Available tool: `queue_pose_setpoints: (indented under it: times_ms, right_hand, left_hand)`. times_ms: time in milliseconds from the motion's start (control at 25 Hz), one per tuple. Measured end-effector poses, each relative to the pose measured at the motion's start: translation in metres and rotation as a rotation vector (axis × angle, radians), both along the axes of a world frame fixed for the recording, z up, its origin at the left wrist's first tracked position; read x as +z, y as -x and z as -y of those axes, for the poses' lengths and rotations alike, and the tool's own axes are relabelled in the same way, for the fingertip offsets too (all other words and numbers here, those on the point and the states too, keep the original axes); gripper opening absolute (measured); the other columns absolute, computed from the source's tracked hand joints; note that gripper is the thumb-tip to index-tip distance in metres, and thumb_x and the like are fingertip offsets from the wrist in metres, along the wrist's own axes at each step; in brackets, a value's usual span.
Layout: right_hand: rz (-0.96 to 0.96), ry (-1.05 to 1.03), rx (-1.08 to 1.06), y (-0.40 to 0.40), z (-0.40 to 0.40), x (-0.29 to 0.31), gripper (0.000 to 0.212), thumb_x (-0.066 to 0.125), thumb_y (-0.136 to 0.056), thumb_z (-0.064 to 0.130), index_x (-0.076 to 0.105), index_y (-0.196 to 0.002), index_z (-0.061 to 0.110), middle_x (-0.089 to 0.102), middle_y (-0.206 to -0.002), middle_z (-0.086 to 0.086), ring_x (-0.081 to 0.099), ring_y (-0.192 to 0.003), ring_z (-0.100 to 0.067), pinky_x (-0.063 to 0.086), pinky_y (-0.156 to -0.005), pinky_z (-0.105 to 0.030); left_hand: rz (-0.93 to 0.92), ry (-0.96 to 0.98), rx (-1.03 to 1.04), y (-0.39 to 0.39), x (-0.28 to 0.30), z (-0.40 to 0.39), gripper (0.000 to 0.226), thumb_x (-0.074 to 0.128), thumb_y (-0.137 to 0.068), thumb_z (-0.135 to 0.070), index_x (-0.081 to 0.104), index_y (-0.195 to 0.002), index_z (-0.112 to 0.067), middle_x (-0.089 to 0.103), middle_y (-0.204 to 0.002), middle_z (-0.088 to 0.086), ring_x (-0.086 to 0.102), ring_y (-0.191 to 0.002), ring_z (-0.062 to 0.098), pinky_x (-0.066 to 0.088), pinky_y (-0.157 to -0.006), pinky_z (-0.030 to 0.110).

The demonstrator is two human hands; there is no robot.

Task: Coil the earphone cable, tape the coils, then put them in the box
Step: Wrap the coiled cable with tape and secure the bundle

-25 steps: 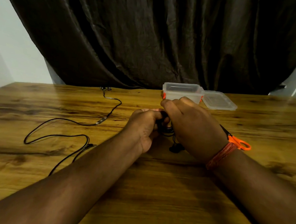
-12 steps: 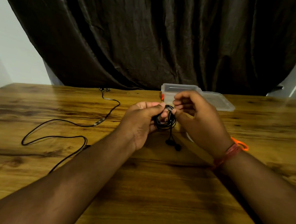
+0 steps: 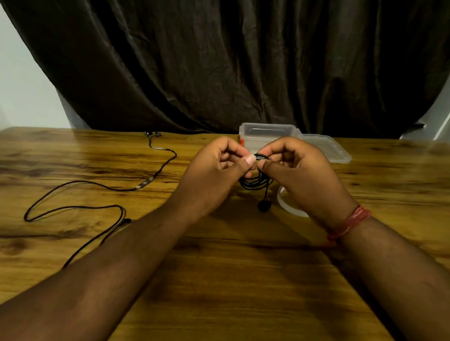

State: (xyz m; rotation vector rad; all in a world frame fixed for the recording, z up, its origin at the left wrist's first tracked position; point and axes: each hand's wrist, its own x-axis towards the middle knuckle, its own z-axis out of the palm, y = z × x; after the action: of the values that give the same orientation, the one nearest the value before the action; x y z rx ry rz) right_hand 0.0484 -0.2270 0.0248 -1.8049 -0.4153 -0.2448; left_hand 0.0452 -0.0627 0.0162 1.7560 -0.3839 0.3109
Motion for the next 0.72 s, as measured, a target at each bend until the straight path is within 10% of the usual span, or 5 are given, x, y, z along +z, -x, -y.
queue_pose_setpoints:
  times_ms: [200,400,720]
  right_hand:
    - [0.044,0.063,-0.024,0.002,0.001,0.001,0.005,0.069,-0.087,0.014,0.068,-0.091,0.017,0.07,-0.083,-0.008,0.063,-0.079,-0.034,0.054,-0.075,-0.051]
    - [0.031,0.028,-0.007,0.003,0.0,0.0,0.005,0.069,-0.086,0.016,0.069,-0.091,0.013,0.07,-0.087,-0.015,0.061,-0.086,-0.045,0.05,-0.073,-0.062]
    - [-0.073,-0.141,0.044,-0.003,0.0,-0.002,0.007,0.061,-0.09,0.003,0.065,-0.087,0.008,0.068,-0.09,-0.025,0.064,-0.083,-0.025,0.055,-0.076,-0.033]
  left_hand:
    - [0.073,-0.151,0.066,0.0,-0.001,-0.001,0.013,0.067,-0.09,-0.015,0.059,-0.09,-0.026,0.065,-0.084,0.008,0.064,-0.084,0.031,0.055,-0.073,0.043]
    - [0.36,-0.455,0.155,-0.002,-0.003,-0.004,0.015,0.064,-0.091,-0.016,0.062,-0.106,-0.019,0.064,-0.086,-0.008,0.058,-0.082,0.004,0.047,-0.069,0.013]
    - [0.701,-0.767,0.263,-0.009,-0.001,-0.005,0.016,0.06,-0.091,-0.023,0.065,-0.101,-0.012,0.069,-0.094,0.005,0.064,-0.084,0.022,0.053,-0.067,0.039]
